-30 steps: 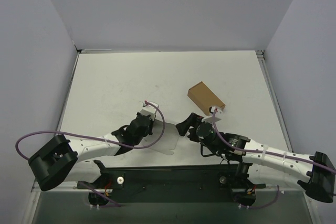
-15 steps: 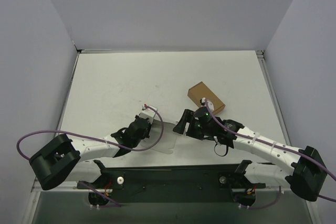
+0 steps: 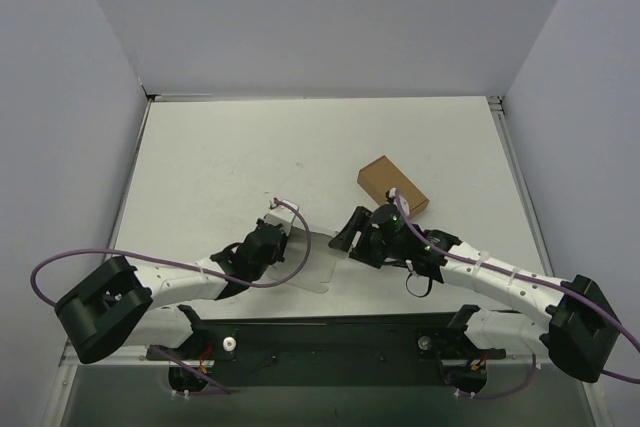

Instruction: Fold the paper box

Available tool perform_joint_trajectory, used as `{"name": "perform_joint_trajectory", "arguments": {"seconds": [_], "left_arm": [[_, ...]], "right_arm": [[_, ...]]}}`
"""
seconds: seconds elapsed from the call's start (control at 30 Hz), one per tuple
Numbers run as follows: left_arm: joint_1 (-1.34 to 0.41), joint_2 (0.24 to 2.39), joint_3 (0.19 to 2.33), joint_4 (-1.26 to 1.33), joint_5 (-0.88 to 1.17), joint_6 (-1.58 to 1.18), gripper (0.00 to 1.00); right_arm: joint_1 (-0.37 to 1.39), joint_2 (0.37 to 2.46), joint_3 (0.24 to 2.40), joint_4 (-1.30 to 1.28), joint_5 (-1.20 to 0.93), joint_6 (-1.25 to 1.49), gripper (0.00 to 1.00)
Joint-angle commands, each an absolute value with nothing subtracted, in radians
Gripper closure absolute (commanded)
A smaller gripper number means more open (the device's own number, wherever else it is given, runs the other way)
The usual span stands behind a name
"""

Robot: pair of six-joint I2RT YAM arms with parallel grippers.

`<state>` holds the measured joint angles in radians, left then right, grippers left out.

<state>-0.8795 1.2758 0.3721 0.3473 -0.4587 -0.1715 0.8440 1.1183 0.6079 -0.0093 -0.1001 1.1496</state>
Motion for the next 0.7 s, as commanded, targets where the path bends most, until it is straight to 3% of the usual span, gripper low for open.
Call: {"name": "perform_joint_trajectory", "arguments": {"seconds": [0.0, 0.67], "left_arm": [[-0.870, 1.243, 0.373, 0.383, -0.448, -0.163, 0.71], [-0.864, 1.235, 0.367, 0.383, -0.440, -0.169, 0.71]], "right_arm": [[0.838, 1.115, 0.603, 0.055, -0.035, 1.178, 0.39], [0.824, 1.243, 0.704, 0.120, 0.051, 1.112, 0.44]]}}
